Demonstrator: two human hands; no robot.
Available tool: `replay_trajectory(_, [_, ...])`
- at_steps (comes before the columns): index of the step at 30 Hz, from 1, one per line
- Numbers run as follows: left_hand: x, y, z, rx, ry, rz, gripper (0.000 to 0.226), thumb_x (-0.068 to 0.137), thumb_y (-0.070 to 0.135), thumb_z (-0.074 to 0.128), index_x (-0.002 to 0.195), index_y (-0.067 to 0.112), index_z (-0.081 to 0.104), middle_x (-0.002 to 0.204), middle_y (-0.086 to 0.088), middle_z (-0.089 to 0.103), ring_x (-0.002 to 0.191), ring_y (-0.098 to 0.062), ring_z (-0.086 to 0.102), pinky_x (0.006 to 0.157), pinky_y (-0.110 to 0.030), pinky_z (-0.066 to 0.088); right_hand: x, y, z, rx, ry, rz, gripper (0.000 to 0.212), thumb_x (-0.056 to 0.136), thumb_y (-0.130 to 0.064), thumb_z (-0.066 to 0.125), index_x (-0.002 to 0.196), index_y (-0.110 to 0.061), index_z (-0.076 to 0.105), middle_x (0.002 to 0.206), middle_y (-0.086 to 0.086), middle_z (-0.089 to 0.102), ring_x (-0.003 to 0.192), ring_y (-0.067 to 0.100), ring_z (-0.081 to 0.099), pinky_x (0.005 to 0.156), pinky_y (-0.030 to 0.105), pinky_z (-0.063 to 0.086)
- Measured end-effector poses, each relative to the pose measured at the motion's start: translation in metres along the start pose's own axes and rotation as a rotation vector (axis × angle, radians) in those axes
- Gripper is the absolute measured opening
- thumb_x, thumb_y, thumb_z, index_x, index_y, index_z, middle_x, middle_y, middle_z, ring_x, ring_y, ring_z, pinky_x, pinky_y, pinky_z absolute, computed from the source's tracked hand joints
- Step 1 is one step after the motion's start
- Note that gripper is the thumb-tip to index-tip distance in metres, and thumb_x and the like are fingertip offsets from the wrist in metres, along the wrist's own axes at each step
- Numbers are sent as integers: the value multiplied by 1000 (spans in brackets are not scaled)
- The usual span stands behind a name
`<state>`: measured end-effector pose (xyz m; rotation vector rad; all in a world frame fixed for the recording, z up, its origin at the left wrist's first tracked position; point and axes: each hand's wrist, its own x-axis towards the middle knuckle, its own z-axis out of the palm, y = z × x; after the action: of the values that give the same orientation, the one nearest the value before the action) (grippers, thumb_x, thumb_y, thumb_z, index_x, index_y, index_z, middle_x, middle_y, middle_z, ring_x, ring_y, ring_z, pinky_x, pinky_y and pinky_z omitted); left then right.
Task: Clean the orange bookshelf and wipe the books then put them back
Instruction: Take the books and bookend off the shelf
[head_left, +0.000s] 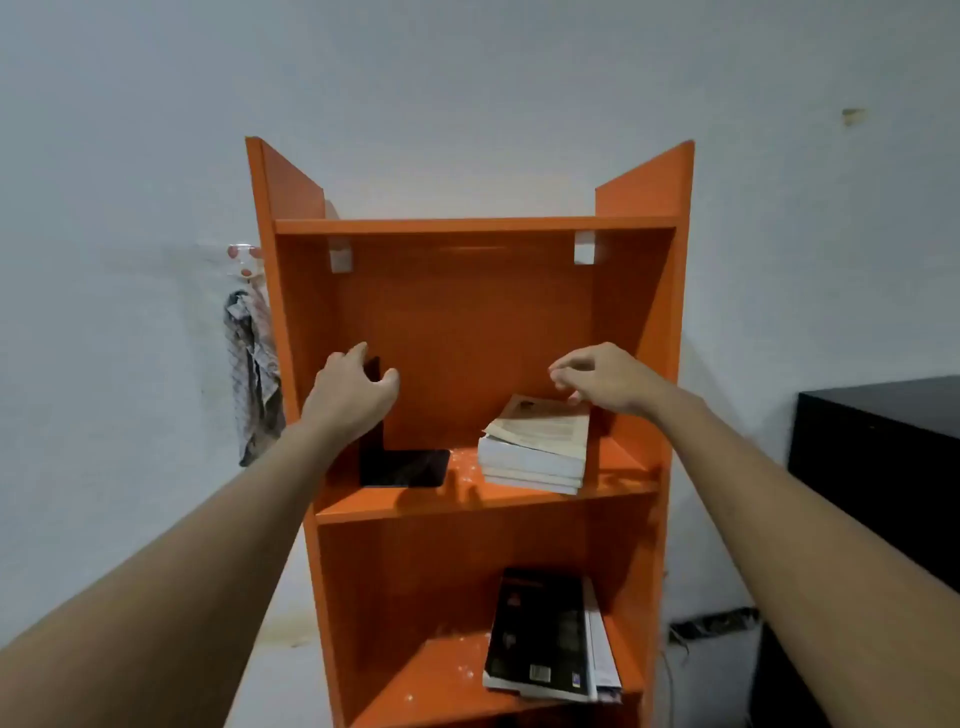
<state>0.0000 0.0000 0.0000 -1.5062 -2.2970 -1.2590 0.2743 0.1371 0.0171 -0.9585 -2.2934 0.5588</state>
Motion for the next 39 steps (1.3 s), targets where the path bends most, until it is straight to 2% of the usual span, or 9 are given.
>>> replay_trajectory(4, [6,-38,49,-64,74,-257,84,93,47,55,156,14,10,156,-19,24,141,-40,30,112,-55,33,32,50,17,25,-13,152,36,96,-40,55,127,-23,61,133,-2,57,116,18,56,97,36,46])
replay_trajectory(9, [17,-65,112,-219,211,-377,72,94,36,60,150,9,26,147,-17,42,133,-38,44,106,-52,43,90,107,43,69,-61,367,71,91,-53,56,146,-12,39,150,8,40,134,29,41,107,43,35])
replay_trajectory(14, [23,-82,140,-187,495,-369,30,98,34,52,119,13,57,95,-10,67,80,-30,67,70,-42,56,135,137,70,49,-144,518,55,88,-55,58,117,-9,61,107,8,65,95,26,62,79,33,46])
replay_trajectory(20, [32,-93,148,-201,532,-370,22,101,25,51,86,12,58,66,-3,55,50,-17,49,49,-26,37,172,161,91,99,-313,411,52,91,-68,41,97,-23,68,95,8,70,83,23,64,87,38,46])
replay_trajectory(25, [29,-92,143,-225,492,-326,19,102,24,49,91,12,61,66,-2,56,49,-16,47,46,-23,34,162,166,91,171,-296,424,72,64,-88,51,107,-34,69,105,-1,71,101,22,63,97,43,43])
replay_trajectory(27, [27,-91,140,-232,479,-319,17,102,23,48,95,15,61,68,0,57,50,-15,48,46,-22,33,135,141,85,219,-207,494,78,67,-77,64,121,-21,64,110,1,68,107,25,60,89,36,42])
replay_trajectory(31, [21,-93,137,-265,471,-277,18,103,24,46,103,18,63,74,0,61,53,-15,51,47,-25,37,97,121,89,346,-16,565,99,80,-54,69,152,-8,19,151,12,37,135,32,39,95,33,34])
replay_trajectory(35, [15,-94,134,-287,504,-217,22,103,27,44,103,17,64,82,-2,64,63,-20,57,56,-28,41,44,111,102,226,143,647,98,78,-68,61,150,-15,23,155,12,23,140,36,27,110,49,33])
replay_trajectory(39, [4,-86,128,-298,540,-149,26,103,30,42,109,19,65,85,1,66,68,-17,58,59,-27,44,-1,89,115,402,50,727,107,79,-74,54,154,-14,8,150,9,37,119,29,52,78,38,55])
